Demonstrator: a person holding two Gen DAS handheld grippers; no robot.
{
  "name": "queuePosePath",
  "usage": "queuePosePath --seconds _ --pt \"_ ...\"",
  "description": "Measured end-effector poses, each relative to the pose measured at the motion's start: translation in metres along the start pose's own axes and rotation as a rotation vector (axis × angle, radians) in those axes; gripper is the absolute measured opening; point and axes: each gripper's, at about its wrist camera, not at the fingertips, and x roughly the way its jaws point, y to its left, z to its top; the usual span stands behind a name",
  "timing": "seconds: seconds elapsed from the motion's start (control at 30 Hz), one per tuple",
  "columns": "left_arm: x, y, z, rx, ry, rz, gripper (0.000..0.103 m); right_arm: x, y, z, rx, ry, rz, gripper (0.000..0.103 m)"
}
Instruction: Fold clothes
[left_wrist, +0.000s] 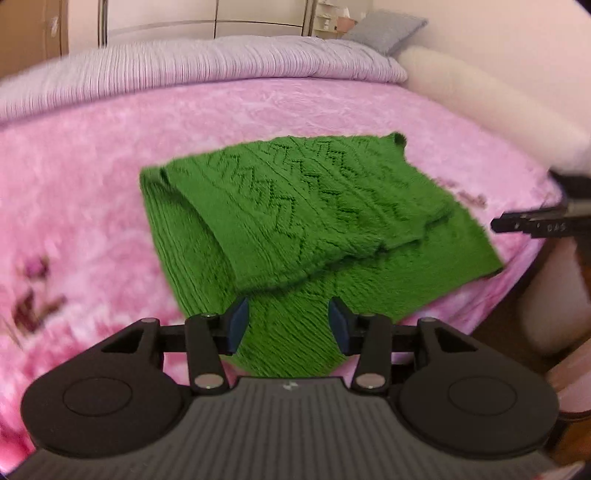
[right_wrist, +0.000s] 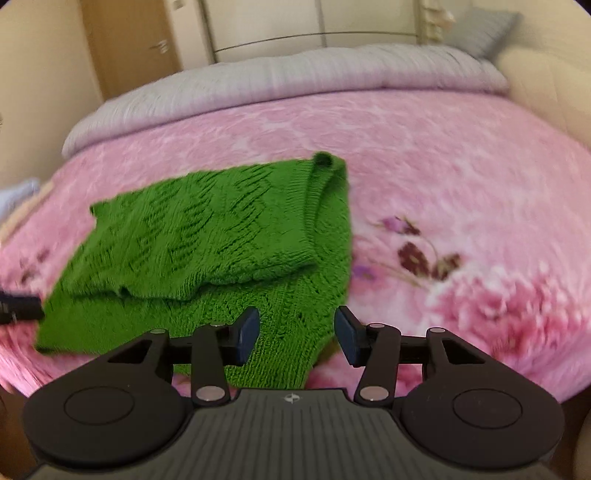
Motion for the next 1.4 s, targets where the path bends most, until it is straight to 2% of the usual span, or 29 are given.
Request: queuePosePath --seconds 0.1,0.27,0.43,0.47,0.5,0.53,0.57,0.6,0.63,0.77,0.87,1.03,1.13,1.17,1.23,1.27,1.33,1.4 --pt "0.009 -0.017 0.000 0.148 0.009 0.085 0.042 0.015 0.010 0.000 -0.127 0.007 -0.050 0.049" --pt "0.034 -0.038 0.002 0.367 0.029 0.159 0.042 0.037 0.016 0.009 -0.303 -0.012 -0.087 0.049" --pt "0.058 -0.049 -0.002 0.560 0.048 0.208 0.043 0.064 0.038 0.004 -0.698 -0.029 -0.189 0.056" --pt "0.061 -0.051 -0.002 0.593 0.047 0.209 0.039 0.072 0.042 0.001 -0.766 -0.026 -0.205 0.056" --pt "0.063 -0.051 -0.002 0.603 0.046 0.197 0.026 0.079 0.044 -0.001 -0.814 -0.023 -0.212 0.056" --pt "0.064 -0.049 -0.001 0.590 0.042 0.179 0.020 0.084 0.045 -0.002 -0.843 -0.027 -0.211 0.050" --pt "0.063 -0.046 0.000 0.564 0.034 0.166 0.017 0.085 0.046 0.000 -0.842 -0.025 -0.201 0.042" --pt "0.062 -0.044 0.001 0.539 0.027 0.154 0.012 0.086 0.046 0.003 -0.835 -0.021 -0.189 0.012" --pt "0.059 -0.041 0.002 0.512 0.018 0.143 0.010 0.087 0.047 0.006 -0.829 -0.018 -0.177 0.006" --pt "0.034 -0.030 -0.001 0.406 -0.021 0.109 0.009 0.055 0.033 0.013 -0.717 -0.092 -0.180 0.005" --pt "0.022 -0.028 -0.014 0.387 -0.013 0.094 0.009 0.026 0.022 0.001 -0.638 -0.107 -0.166 0.004" --pt "0.020 -0.036 -0.030 0.393 -0.008 0.118 0.009 0.025 0.021 -0.027 -0.605 -0.044 -0.169 0.004" --pt "0.021 -0.041 -0.027 0.403 0.001 0.122 0.010 0.035 0.020 -0.027 -0.580 -0.021 -0.172 0.005" --pt "0.021 -0.041 -0.025 0.409 0.012 0.114 0.013 0.037 0.020 -0.025 -0.573 -0.011 -0.172 0.006" --pt "0.017 -0.038 -0.025 0.393 0.036 0.084 0.016 0.037 0.023 -0.023 -0.589 0.011 -0.175 0.027" --pt "0.012 -0.034 -0.022 0.353 0.044 0.055 0.016 0.034 0.020 -0.022 -0.574 0.021 -0.173 0.032" --pt "0.000 -0.023 -0.014 0.239 0.041 -0.015 0.017 0.027 0.007 -0.015 -0.497 0.044 -0.149 0.037" --pt "-0.010 -0.011 -0.001 0.115 0.014 -0.078 0.017 0.019 -0.016 -0.002 -0.324 0.059 -0.089 0.038"
